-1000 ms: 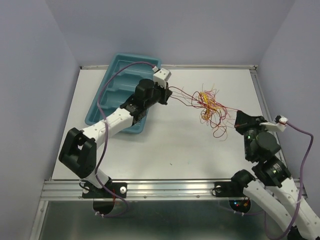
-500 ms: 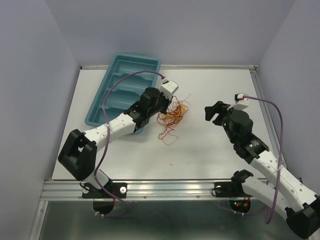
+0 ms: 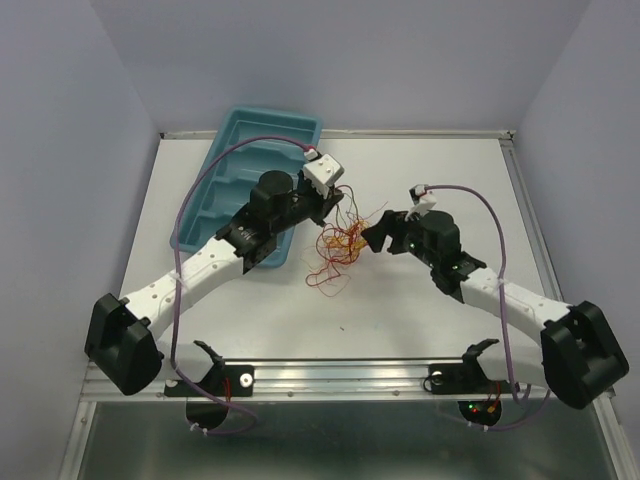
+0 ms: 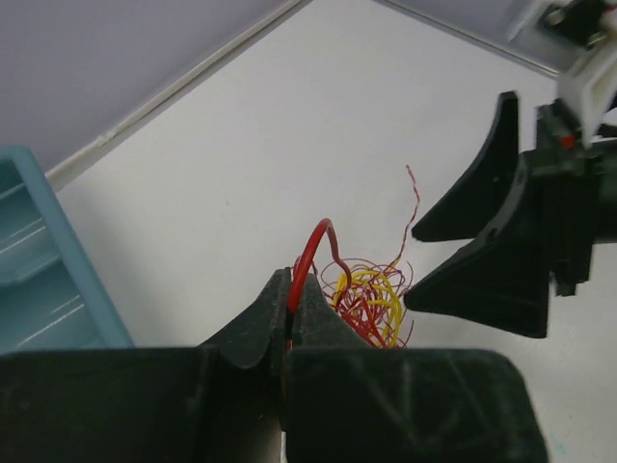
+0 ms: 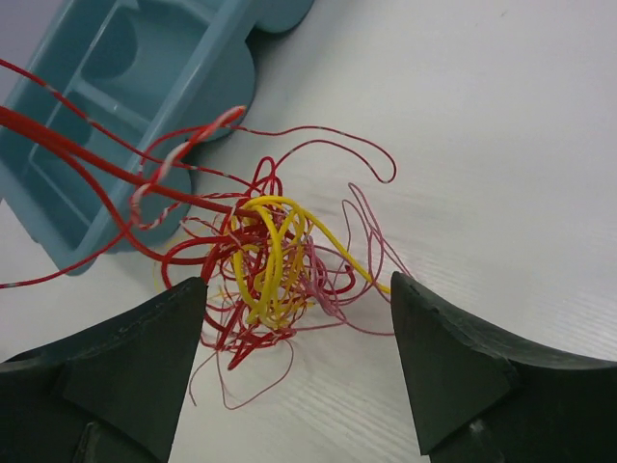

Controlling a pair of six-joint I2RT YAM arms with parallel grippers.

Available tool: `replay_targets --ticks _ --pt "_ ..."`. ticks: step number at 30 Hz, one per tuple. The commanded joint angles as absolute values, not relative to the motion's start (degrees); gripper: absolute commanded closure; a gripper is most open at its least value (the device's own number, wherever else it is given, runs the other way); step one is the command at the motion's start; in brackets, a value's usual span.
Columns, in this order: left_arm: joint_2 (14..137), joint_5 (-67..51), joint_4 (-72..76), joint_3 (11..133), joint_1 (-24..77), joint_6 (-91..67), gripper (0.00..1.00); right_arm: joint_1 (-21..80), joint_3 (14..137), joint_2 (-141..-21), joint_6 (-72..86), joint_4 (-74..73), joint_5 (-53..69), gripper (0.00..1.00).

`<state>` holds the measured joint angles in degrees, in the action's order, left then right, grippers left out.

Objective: Untangle the cables

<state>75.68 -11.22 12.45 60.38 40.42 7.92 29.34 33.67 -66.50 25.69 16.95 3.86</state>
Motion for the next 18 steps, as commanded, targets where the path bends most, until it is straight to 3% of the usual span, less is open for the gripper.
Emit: replay_targets --ticks 1,3,5,7,10,14,18 --pt "71.64 -16.95 14.15 59.5 40.52 8.61 1.0 30.67 34.71 -71.88 25.49 27.68 13.0 0.18" --pt "70.58 -18.1 14.06 59.59 40.52 8.35 1.0 32.25 35.59 -76.45 25.49 28.39 11.87 0.21" --pt "70.05 -18.28 13.8 60.38 40.61 8.35 1.0 32.69 37.96 -79.61 26.1 27.25 9.68 0.33" --pt "68.39 -15.67 13.19 62.39 40.52 8.26 1.0 32.78 40.15 -83.4 27.59 23.05 5.65 0.65" --pt "66.01 -5.25 14.05 63.37 40.52 8.62 1.0 32.87 40.08 -81.84 30.14 20.22 -3.04 0.83" --pt "61.97 10.41 15.81 64.33 40.34 7.74 1.0 32.61 38.33 -75.07 34.7 12.68 -22.55 0.85" --pt "59.51 16.78 15.64 65.74 40.17 7.21 1.0 30.33 38.32 -71.63 46.11 3.37 -40.39 0.79"
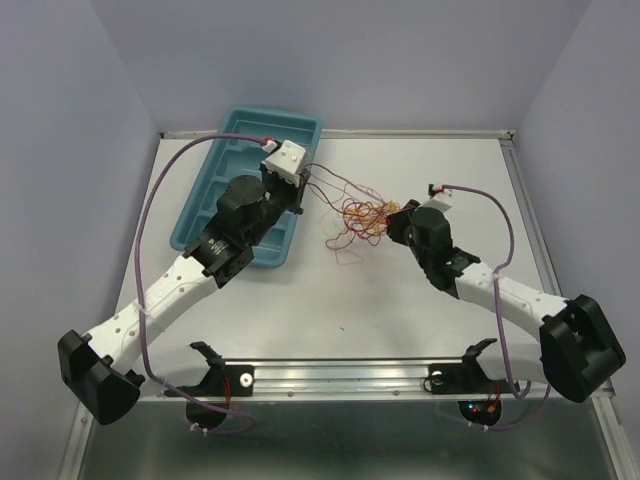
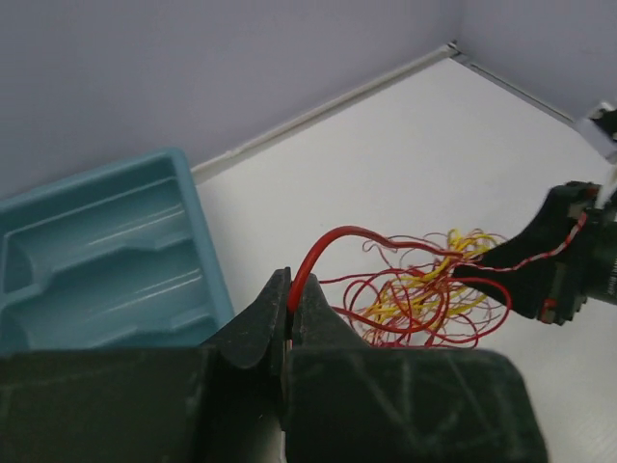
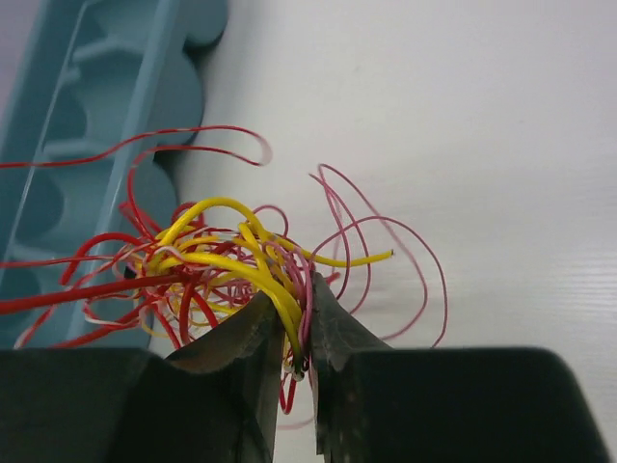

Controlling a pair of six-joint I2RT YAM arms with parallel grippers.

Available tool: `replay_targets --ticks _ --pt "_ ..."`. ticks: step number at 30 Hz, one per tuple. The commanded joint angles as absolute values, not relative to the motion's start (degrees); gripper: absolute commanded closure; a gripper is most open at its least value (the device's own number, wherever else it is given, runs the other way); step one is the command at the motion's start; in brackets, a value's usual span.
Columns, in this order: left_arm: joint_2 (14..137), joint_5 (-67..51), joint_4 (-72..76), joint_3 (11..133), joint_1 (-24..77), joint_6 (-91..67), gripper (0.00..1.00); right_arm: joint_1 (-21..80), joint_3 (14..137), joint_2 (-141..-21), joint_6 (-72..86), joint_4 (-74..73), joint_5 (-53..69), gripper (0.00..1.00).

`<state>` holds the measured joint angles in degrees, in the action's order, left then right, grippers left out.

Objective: Untangle the cables

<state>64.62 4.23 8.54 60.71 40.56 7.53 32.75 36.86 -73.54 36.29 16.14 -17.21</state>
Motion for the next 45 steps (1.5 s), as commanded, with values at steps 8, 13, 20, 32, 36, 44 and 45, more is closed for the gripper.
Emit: replay_targets --ticks 8,13,20,32,36,44,45 --pt "66.34 11.25 14.59 63.72 40.17 6.85 1.0 29.97 38.5 -61.65 50.54 -5.7 -52.8 0.77" --pt "71.62 3.53 13.54 62.58 40.25 6.86 1.0 29.97 36.13 -47.48 47.21 -6.15 -56.68 0.78" --pt "83.4 -3.5 7.92 66.27 40.78 9.14 0.9 29.97 35.94 -33.24 39.56 -6.33 -56.35 0.78" --pt "80.16 -24.76 14.93 59.86 40.96 13.09 0.15 29.97 38.32 -36.12 26.55 1.92 -18.13 0.8" --pt "79.36 -31.01 16.7 58.27 41.13 13.88 0.15 29.97 38.32 -36.91 26.02 4.48 -11.61 0.98" --pt "84.63 -24.79 17.4 59.76 42.1 11.25 0.15 29.97 46.22 -53.74 34.25 -12.97 -31.96 0.35" --pt "85.42 -24.0 17.32 59.85 42.1 11.08 0.15 29.97 46.58 -55.62 37.15 -13.96 -34.52 0.37"
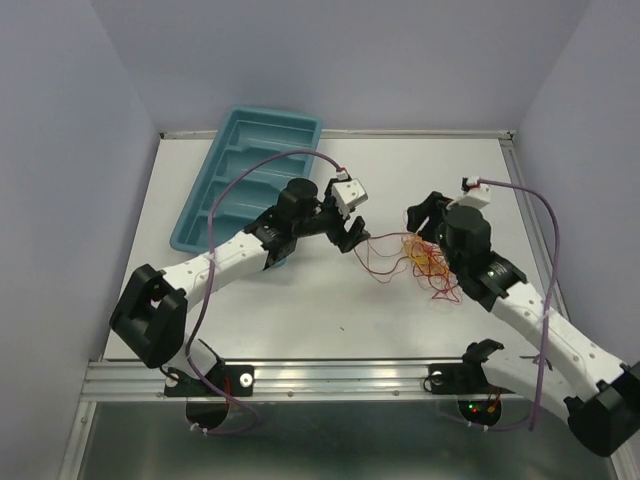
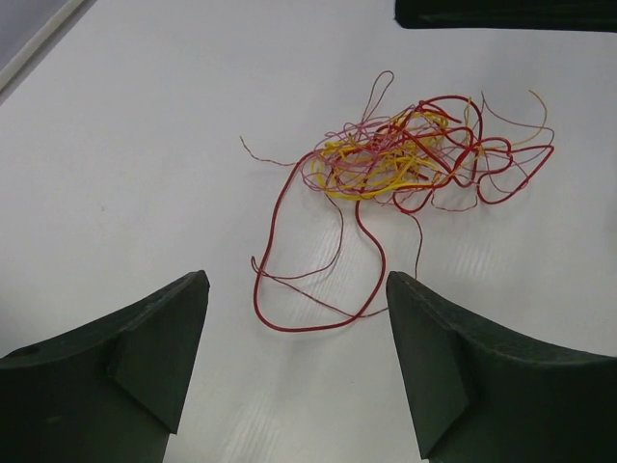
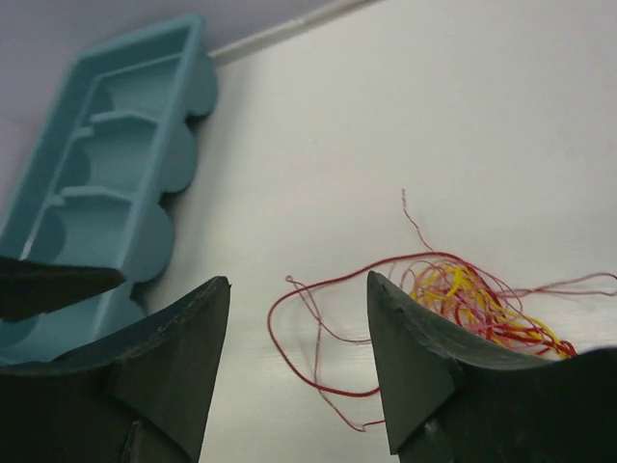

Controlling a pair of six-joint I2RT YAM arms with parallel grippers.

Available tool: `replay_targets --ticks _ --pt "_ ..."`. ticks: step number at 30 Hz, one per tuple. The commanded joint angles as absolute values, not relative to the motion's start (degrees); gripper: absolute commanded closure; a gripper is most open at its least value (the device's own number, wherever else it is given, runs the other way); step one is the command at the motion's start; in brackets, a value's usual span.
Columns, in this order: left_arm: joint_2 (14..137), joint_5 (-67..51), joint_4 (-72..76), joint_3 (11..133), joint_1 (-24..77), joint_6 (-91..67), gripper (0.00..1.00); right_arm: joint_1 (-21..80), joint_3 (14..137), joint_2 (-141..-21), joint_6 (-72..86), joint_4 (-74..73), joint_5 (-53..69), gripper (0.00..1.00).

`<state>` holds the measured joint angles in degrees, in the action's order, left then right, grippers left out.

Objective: Untangle the cables

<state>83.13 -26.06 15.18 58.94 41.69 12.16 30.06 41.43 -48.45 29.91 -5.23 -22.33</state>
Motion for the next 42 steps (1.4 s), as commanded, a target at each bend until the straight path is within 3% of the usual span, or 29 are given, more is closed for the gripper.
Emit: replay_targets --ticks 1,12,13,14,16,17,27,42 --pt "85.69 -22.78 17.4 59.68 42.1 10.73 0.15 29.97 46.67 -57.2 41.09 -14.58 -36.89 0.37" --pt "85.43 -18.19 16.35 59.15 40.34 9.41 0.16 20.92 50.01 -82.6 49.83 -17.49 -24.44 0.36" --pt "85.43 -18.19 16.26 59.24 40.25 9.32 0.16 20.92 50.36 -83.84 50.18 -17.23 -23.91 0.42" --pt "85.43 -18.37 16.09 59.24 40.17 9.32 0.16 20.92 50.19 -85.5 49.84 -16.36 -22.08 0.56" --pt "85.78 -18.54 15.82 59.59 40.08 9.4 0.16 20.92 49.75 -85.52 48.87 -13.36 -20.49 0.94" --pt "85.96 -19.07 15.73 59.59 40.08 9.4 0.16 21.0 49.49 -83.6 48.69 -12.92 -20.13 0.99" --pt "89.12 -24.68 17.93 59.94 40.17 9.67 0.16 21.01 37.01 -53.73 44.91 9.82 2.17 0.99" --pt "85.77 -37.43 30.32 56.69 41.57 4.13 0.18 21.01 33.05 -48.34 49.66 21.0 13.45 0.99"
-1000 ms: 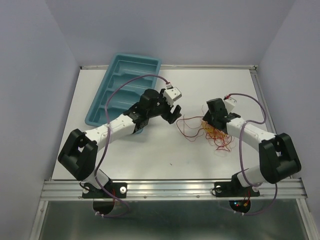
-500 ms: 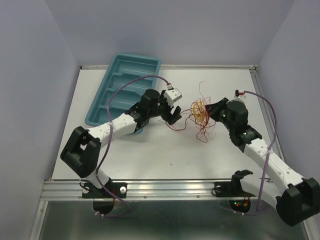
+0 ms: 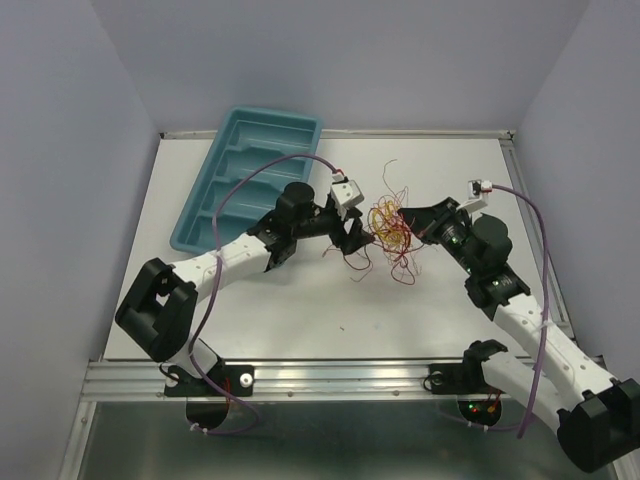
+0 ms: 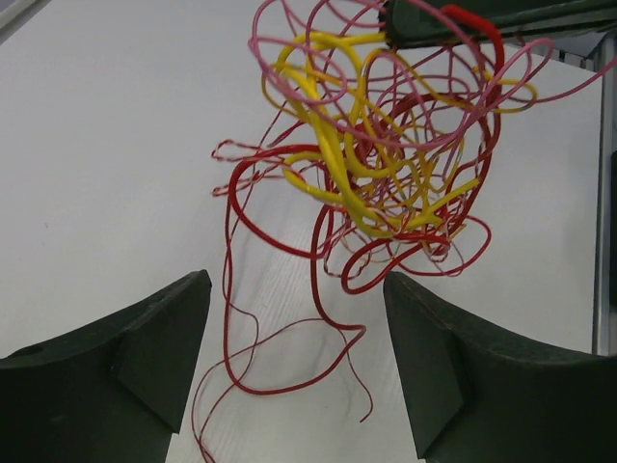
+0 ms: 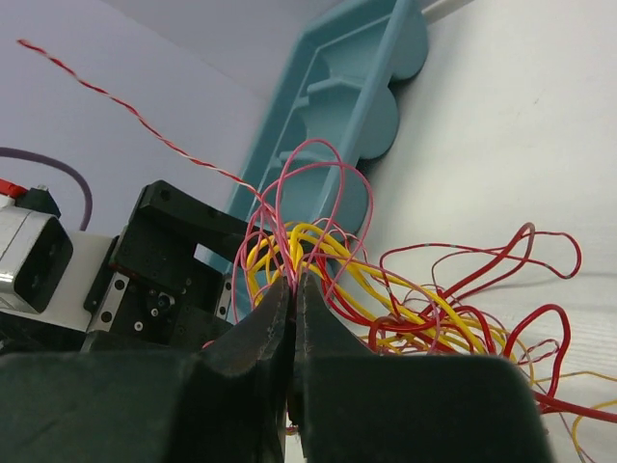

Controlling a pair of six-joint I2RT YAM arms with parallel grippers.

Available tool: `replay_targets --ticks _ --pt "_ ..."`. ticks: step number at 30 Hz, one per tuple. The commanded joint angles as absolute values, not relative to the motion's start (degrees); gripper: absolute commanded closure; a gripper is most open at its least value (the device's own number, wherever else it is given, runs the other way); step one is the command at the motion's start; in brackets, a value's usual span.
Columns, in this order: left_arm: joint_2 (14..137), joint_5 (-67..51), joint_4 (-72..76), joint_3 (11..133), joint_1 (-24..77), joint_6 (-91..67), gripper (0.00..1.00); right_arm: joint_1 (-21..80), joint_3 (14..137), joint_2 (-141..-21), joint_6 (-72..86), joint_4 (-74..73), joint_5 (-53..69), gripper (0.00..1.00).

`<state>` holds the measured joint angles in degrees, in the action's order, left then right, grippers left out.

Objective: Untangle the cables

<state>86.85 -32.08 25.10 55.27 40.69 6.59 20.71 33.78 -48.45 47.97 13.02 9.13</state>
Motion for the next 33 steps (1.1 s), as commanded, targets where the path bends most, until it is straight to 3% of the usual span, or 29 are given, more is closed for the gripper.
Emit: replay_targets --ticks 1,5,6,8,9,10,13,15,16,17,19,25,29,33 --pt "86.22 -38.31 30.41 57.47 42.27 3.96 0.18 21.18 32.79 -48.51 49.92 21.27 13.8 0.99" --pt "87.1 -36.14 30.41 58.36 44.38 4.13 0.28 21.18 31.91 -49.39 51.15 24.25 16.69 0.99" --pt "87.53 -35.34 30.15 58.62 44.65 4.3 0.45 21.09 31.9 -49.83 51.5 25.39 17.4 0.99" --pt "88.15 -35.42 29.19 59.67 44.74 4.13 0.62 21.27 31.9 -50.01 51.33 25.93 18.45 0.99" --pt "88.33 -35.94 28.74 60.03 44.74 4.13 0.84 21.36 31.9 -50.01 51.15 25.84 18.28 0.99" --pt "88.16 -36.38 28.57 60.2 44.74 4.13 1.0 21.44 31.9 -50.18 50.11 25.67 18.11 0.99" --pt "86.06 -33.94 28.3 59.59 44.47 4.22 1.0 21.36 32.52 -49.93 45.29 22.0 14.78 0.98" --pt "84.65 -29.37 27.78 58.63 44.12 4.66 1.0 21.45 33.66 -48.69 42.03 15.59 2.68 0.84" --pt "83.16 -29.53 27.6 58.28 42.99 5.09 1.0 21.36 34.62 -48.43 40.36 9.47 -2.06 0.41" --pt "82.54 -31.88 27.51 57.4 42.37 5.1 1.0 21.36 34.8 -48.34 38.95 7.66 -5.76 0.22" --pt "81.31 -35.49 26.38 57.48 41.66 5.88 1.0 21.36 35.07 -48.69 32.73 7.82 -2.22 0.09" --pt "77.18 -40.33 20.49 58.18 40.35 6.86 1.0 21.36 33.14 -52.2 28.74 14.05 9.74 0.12" --pt "74.71 -45.69 15.13 59.59 37.71 7.91 1.0 21.27 32.08 -55.45 26.54 21.25 24.73 0.18" --pt "72.34 -47.63 15.64 58.45 37.0 7.65 1.0 21.44 31.47 -58.44 27.77 25.84 26.81 0.19"
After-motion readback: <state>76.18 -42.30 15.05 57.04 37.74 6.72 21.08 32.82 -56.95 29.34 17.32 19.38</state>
